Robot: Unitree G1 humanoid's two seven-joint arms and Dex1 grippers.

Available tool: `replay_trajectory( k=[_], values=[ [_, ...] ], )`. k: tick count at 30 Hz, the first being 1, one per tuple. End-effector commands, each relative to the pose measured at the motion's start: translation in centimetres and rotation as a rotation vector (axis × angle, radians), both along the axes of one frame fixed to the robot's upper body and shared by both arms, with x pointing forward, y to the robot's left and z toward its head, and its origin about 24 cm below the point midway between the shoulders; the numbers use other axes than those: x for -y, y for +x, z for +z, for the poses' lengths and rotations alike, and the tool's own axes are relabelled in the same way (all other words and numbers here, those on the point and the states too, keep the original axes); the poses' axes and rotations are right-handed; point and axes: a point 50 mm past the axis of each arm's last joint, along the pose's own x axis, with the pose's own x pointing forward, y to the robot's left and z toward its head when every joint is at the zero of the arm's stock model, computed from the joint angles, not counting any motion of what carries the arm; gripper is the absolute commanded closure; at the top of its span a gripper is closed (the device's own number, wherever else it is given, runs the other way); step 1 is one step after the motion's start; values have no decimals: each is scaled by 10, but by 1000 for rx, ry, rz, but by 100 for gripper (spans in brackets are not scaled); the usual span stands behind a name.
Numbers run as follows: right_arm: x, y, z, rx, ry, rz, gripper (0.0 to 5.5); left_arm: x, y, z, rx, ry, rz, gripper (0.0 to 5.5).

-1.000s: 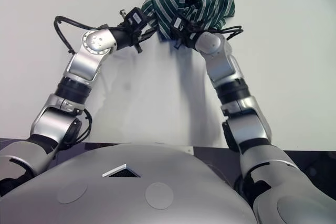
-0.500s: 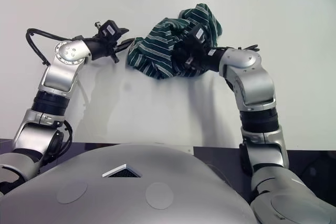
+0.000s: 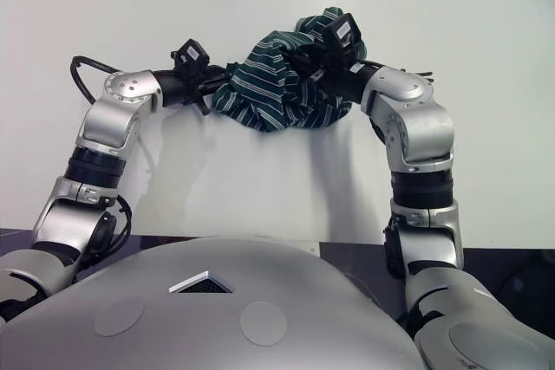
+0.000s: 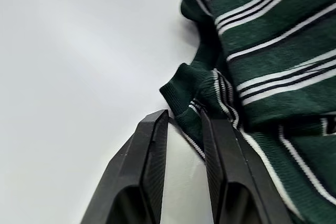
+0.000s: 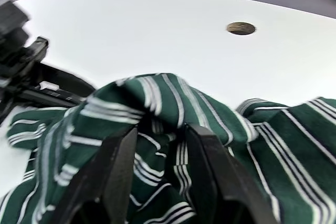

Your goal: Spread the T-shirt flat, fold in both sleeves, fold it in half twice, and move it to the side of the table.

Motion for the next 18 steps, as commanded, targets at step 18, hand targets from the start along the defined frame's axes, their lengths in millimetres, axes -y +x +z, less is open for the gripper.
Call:
replay_trajectory(
  k=[18],
  values=[
    [28,36,57,150,365,-316,380,-21,30,190,506,-539,13,547]
  ],
)
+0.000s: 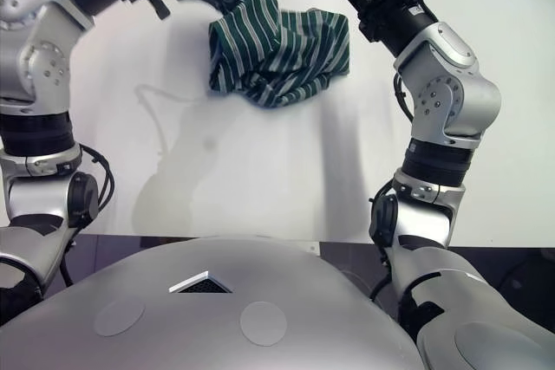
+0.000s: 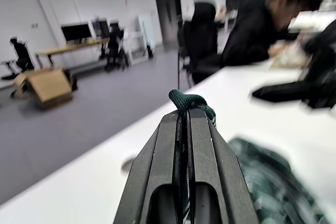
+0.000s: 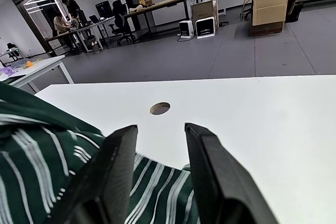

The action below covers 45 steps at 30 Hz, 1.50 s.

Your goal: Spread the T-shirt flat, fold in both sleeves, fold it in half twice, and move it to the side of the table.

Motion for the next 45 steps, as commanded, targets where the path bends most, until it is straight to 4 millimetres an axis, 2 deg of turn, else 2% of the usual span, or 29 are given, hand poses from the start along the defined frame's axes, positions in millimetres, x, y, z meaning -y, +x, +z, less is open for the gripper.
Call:
replay_trajectory(
  k=[1,4,8,13,16,19,26,32,37,40,44,45],
  values=[
    [-6,2,11,19,83,18,380,7,-5,35,83,-107,-32,547],
    [-15,0,16,20,144,73,380,8,-5,60,140,-195,-29,547],
    [-30,-5,17,17,180,149,380,4,6,99,198,-304,12,547],
    [-37,-8,17,3,220,195,380,15,24,146,291,-198,-4,547],
    [-44,-11,15,-17,285,232,380,17,27,144,295,-164,-18,547],
    [-48,-14,10,-39,323,257,328,17,25,133,278,-151,-42,550],
    [-51,-4,17,-19,349,302,204,27,6,112,249,-125,-154,550],
    [-55,1,3,-63,350,329,309,30,3,110,240,-142,-152,550],
    [-53,0,10,-34,362,358,400,28,5,106,232,-142,-128,550],
    [-49,0,21,12,373,360,459,26,8,101,224,-132,-103,550],
    [-41,2,35,57,358,353,544,16,15,91,203,-92,-28,550],
    [-42,5,39,66,352,364,548,10,16,87,196,-81,4,550]
  ],
)
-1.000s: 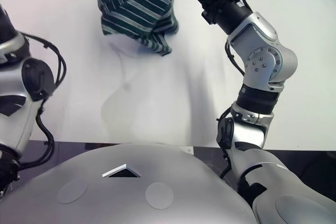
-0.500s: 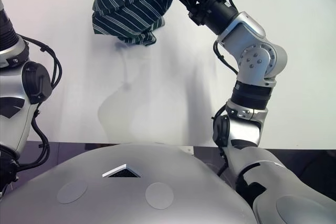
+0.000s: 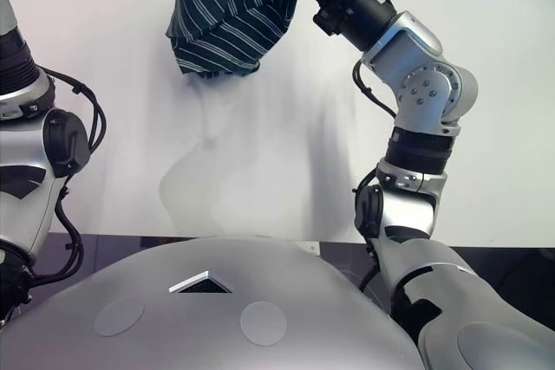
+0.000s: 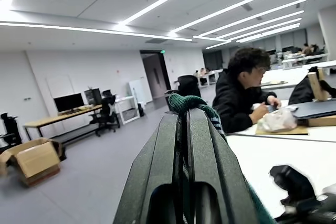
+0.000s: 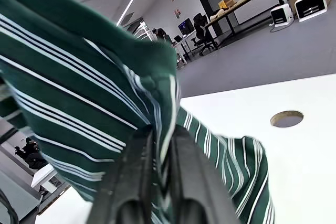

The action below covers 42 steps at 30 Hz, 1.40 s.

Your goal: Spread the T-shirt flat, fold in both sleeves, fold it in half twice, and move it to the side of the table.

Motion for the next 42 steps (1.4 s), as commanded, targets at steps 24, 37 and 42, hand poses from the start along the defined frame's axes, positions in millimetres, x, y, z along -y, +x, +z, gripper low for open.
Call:
replay_trajectory(
  k=[24,37,42],
  values=[
    [36,119,192,595,-601,-622,548,-65,91,77,231,413,807,550],
    [83,68,191,779,-1045,183,548,-109,56,68,24,409,137,550],
    [80,-39,149,488,-1062,790,548,-121,-35,20,-286,625,-405,550]
  ],
)
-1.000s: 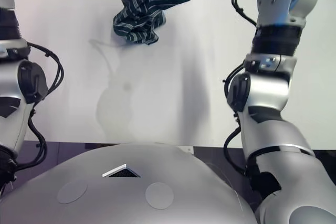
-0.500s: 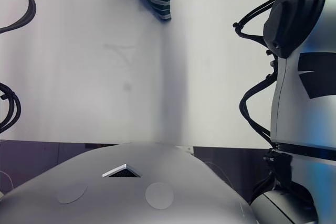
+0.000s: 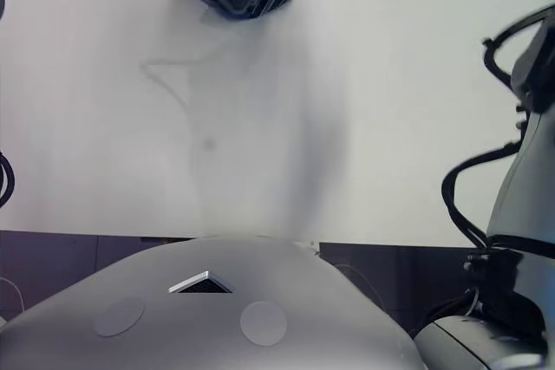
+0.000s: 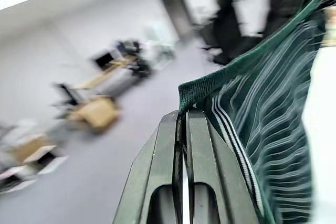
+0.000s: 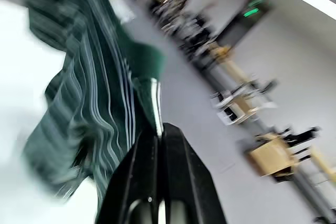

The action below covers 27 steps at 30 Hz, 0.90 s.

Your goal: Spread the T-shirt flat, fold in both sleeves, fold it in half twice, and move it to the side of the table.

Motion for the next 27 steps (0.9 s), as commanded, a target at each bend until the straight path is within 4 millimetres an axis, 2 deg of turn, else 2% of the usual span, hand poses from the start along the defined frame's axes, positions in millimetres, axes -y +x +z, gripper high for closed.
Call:
replay_trajectory(
  k=[1,3,5,7,9,11,14,16,19,21,23,24,26,27],
  values=[
    [-18,-116,-43,-541,-251,382,548,-15,-110,-62,-478,274,-444,550],
    [-29,-136,-78,-703,-234,440,548,-6,-135,-107,-623,422,-521,550],
    [-39,-163,-129,-860,-238,466,548,-2,-161,-164,-748,590,-584,550],
    [-45,-190,-173,-925,-285,433,548,-2,-189,-204,-806,714,-622,550],
    [-44,-210,-208,-935,-349,348,548,1,-210,-230,-830,752,-614,550],
    [-49,-233,-234,-972,-362,269,548,6,-231,-252,-861,751,-574,550],
    [-62,-258,-254,-994,-346,163,548,8,-256,-277,-876,816,-474,550],
    [-67,-264,-263,-968,-356,62,511,7,-265,-290,-869,877,-409,511],
    [-69,-267,-269,-956,-374,12,460,15,-273,-293,-862,861,-351,474],
    [-71,-266,-262,-976,-331,33,427,21,-274,-283,-863,836,-341,458],
    [-72,-250,-233,-963,-211,78,422,26,-253,-247,-794,749,-313,458],
    [-71,-236,-215,-925,-147,88,422,29,-239,-227,-733,711,-300,458],
    [-55,-206,-183,-868,-39,81,422,36,-215,-187,-585,620,-300,458],
    [-47,-196,-171,-845,11,84,422,40,-208,-173,-536,578,-311,458]
  ],
)
